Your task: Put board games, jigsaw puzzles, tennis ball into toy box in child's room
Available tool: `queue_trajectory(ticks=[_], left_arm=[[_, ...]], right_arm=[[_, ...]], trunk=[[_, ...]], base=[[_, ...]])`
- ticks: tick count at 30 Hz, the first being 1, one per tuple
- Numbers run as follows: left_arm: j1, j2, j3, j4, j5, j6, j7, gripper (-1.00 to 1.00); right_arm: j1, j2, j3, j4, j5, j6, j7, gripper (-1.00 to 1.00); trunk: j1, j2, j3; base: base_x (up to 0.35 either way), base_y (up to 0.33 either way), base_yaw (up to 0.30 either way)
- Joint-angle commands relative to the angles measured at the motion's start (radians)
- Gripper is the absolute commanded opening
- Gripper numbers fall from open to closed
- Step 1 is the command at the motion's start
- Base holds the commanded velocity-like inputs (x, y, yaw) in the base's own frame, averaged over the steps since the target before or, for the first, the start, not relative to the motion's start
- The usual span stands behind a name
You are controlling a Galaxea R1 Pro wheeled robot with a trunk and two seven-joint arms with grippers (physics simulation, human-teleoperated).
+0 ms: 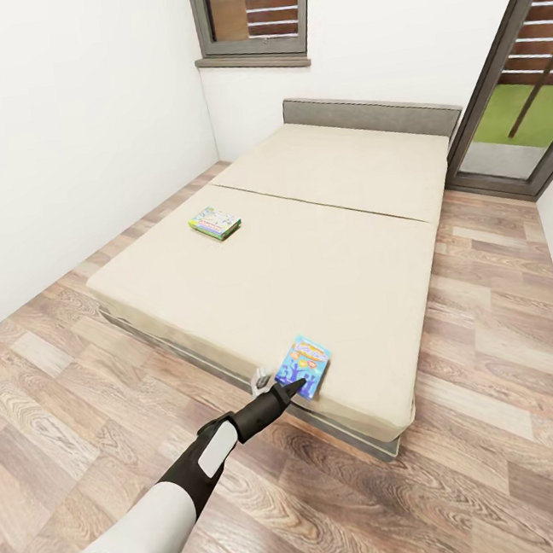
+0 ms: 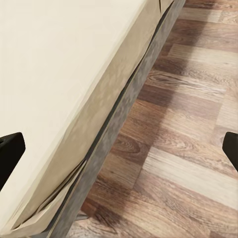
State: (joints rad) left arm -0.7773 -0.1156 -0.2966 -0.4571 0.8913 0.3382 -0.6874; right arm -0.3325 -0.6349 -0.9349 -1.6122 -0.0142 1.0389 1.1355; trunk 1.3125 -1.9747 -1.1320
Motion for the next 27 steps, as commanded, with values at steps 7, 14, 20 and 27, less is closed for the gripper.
queue_trajectory(ticks=[7,14,20,27], left_arm=[[0.003,-0.01,-0.01,-0.015,0.0,0.003,-0.01,-1.0],[0.009,-0.012,-0.012,-0.039,0.0,0.004,-0.014,-1.0],[0.02,-0.014,-0.014,-0.076,0.0,0.007,-0.015,-1.0],[0.072,-0.014,-0.016,-0.196,-0.001,0.022,0.002,-1.0]], right_arm=[[0.001,0.031,0.012,0.0,-0.007,0.008,0.009,1.0],[0.001,0.042,0.016,0.0,-0.008,0.008,0.01,1.0],[0.002,0.045,0.019,0.0,-0.01,0.008,0.011,1.0],[0.003,0.047,0.021,0.0,-0.011,0.008,0.012,1.0]], trunk=[[0.0,0.0,-0.001],[0.0,0.0,-0.001],[0.0,0.0,-0.001],[0.0,0.0,-0.001]], base=[[0.0,0.0,0.0],[0.0,0.0,0.0],[0.0,0.0,0.0],[0.0,0.0,0.0]])
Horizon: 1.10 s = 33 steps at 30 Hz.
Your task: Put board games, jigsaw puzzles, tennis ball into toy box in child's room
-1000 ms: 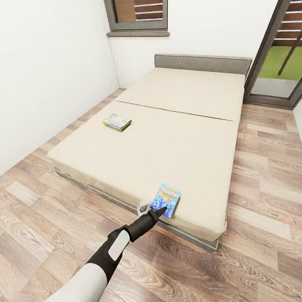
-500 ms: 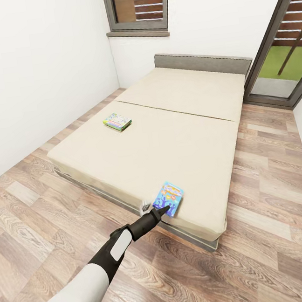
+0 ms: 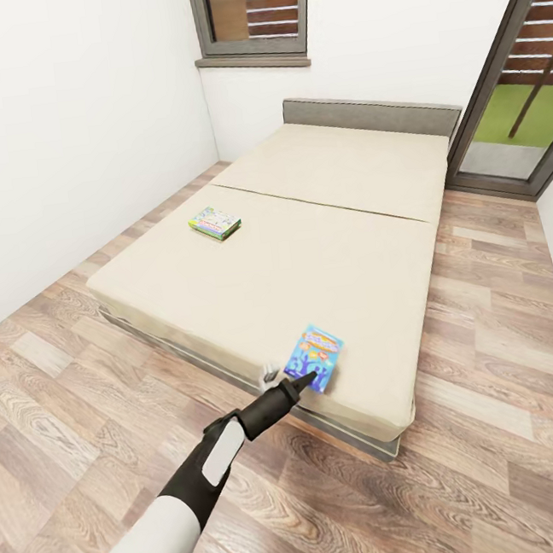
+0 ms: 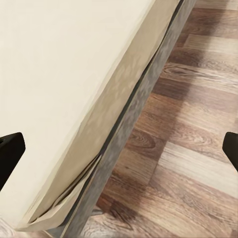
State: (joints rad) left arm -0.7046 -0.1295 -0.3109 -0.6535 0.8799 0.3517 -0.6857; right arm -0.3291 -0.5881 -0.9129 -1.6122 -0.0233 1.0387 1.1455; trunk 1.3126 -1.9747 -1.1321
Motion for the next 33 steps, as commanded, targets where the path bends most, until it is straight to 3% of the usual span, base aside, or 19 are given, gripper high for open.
queue_trajectory(ticks=[1,10,14,15,18,19,25,33], left_arm=[[0.014,0.001,-0.001,-0.031,0.01,0.016,0.009,-1.0],[0.117,0.008,-0.002,-0.243,0.005,0.109,0.076,-1.0],[0.181,0.01,-0.002,-0.385,0.006,0.196,0.18,-1.0],[0.181,0.01,-0.002,-0.385,0.006,0.196,0.18,-1.0],[0.256,0.011,-0.002,-0.494,0.008,0.252,0.269,-1.0],[0.256,0.011,-0.002,-0.494,0.008,0.252,0.269,-1.0],[0.403,0.013,-0.002,-0.718,0.008,0.301,0.371,-1.0],[0.503,0.013,-0.015,-0.853,0.007,0.319,0.464,-1.0]], right_arm=[[-0.001,0.0,-0.001,0.0,-0.002,0.009,0.003,1.0],[-0.001,0.0,0.013,0.0,-0.003,0.009,0.004,1.0],[-0.001,0.001,0.048,0.0,-0.002,0.009,0.004,1.0],[-0.001,0.001,0.048,0.0,-0.002,0.009,0.004,1.0],[-0.001,0.011,0.076,0.0,-0.001,0.009,0.004,1.0],[-0.001,0.011,0.076,0.0,-0.001,0.009,0.004,1.0],[-0.001,0.036,0.102,0.0,0.001,0.009,0.004,1.0],[-0.001,0.047,0.113,0.0,0.002,0.009,0.003,1.0]], trunk=[[0.0,0.0,-0.001],[0.0,0.0,-0.001],[0.0,0.0,-0.001],[0.0,0.0,-0.001],[0.0,0.0,-0.001],[0.0,0.0,-0.001],[0.0,0.0,-0.001],[-0.004,0.007,0.003]], base=[[0.0,0.0,0.0],[0.0,0.0,0.0],[0.0,0.0,0.0],[0.0,0.0,0.0],[0.0,0.0,0.0],[0.0,0.0,0.0],[0.0,0.0,0.0],[0.0,0.0,0.0]])
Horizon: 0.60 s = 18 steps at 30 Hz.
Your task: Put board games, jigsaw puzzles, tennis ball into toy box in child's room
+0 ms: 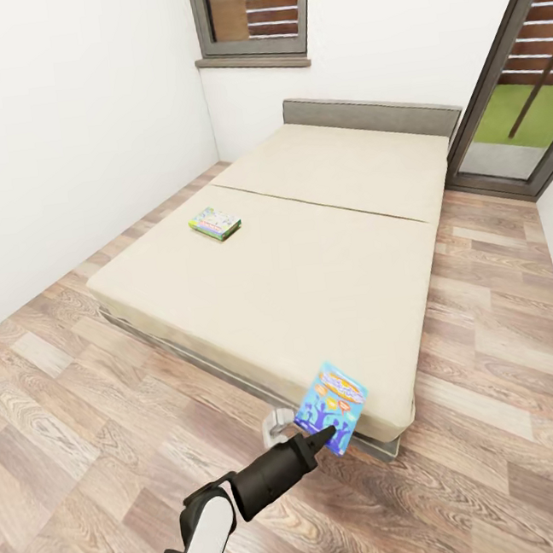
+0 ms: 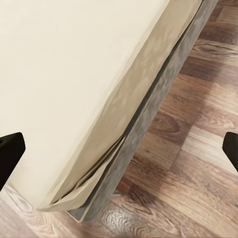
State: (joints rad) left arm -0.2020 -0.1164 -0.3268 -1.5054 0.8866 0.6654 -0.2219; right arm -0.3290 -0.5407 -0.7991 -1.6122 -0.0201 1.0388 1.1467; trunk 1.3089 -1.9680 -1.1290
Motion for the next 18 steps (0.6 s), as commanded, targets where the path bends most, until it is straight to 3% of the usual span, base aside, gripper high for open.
queue_trajectory(ticks=[1,9,18], left_arm=[[0.0,0.0,0.001,-0.001,0.0,0.005,0.0,-1.0],[0.031,0.0,-0.048,-0.035,-0.007,-0.006,0.048,-1.0],[0.041,0.003,-0.062,-0.042,-0.008,-0.018,0.057,-1.0]], right_arm=[[-0.001,0.0,-0.001,0.0,-0.002,0.008,0.002,1.0],[-0.001,0.001,-0.004,0.0,-0.001,0.008,0.003,1.0],[-0.001,0.001,-0.005,0.0,-0.001,0.008,0.004,1.0]], trunk=[[-0.004,0.007,0.003],[-0.035,0.063,0.028],[-0.069,0.126,0.056]], base=[[0.0,0.0,0.0],[0.0,0.0,0.0],[0.0,0.0,0.0]])
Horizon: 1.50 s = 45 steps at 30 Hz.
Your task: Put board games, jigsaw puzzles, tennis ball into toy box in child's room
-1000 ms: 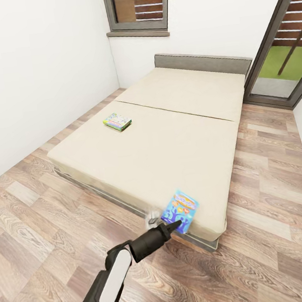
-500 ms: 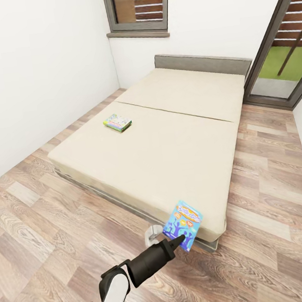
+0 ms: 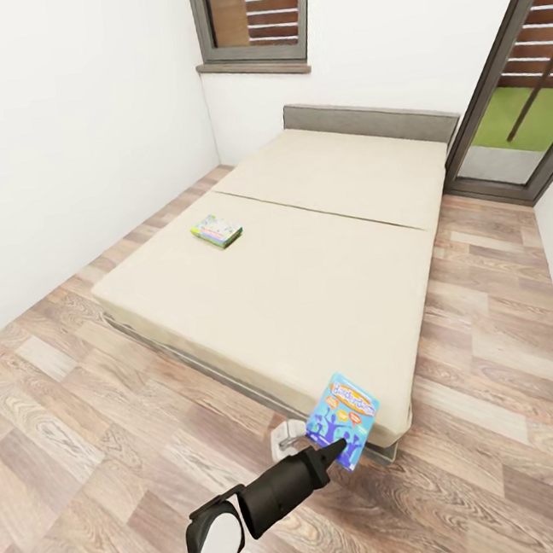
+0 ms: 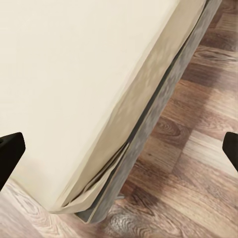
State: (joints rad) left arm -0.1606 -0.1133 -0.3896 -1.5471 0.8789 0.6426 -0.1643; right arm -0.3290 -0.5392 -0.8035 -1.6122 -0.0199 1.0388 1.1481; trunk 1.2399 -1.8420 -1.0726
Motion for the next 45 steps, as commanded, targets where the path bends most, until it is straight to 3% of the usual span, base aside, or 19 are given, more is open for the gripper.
queue_trajectory(ticks=[1,25,45], left_arm=[[0.0,0.0,0.0,-0.001,0.0,0.004,0.0,-1.0],[0.004,0.001,-0.002,-0.001,-0.005,0.0,0.003,-1.0],[0.004,0.002,-0.002,-0.001,-0.004,0.0,0.003,-1.0]], right_arm=[[-0.001,0.0,-0.001,0.0,-0.002,0.008,0.002,1.0],[-0.001,0.001,0.003,0.0,-0.002,0.008,0.002,1.0],[-0.001,0.003,0.035,0.0,-0.003,0.008,0.002,1.0]], trunk=[[-0.004,0.007,0.003],[-0.096,0.175,0.078],[-0.173,0.315,0.14]], base=[[0.0,0.0,0.0],[0.0,0.0,0.0],[0.0,0.0,0.001]])
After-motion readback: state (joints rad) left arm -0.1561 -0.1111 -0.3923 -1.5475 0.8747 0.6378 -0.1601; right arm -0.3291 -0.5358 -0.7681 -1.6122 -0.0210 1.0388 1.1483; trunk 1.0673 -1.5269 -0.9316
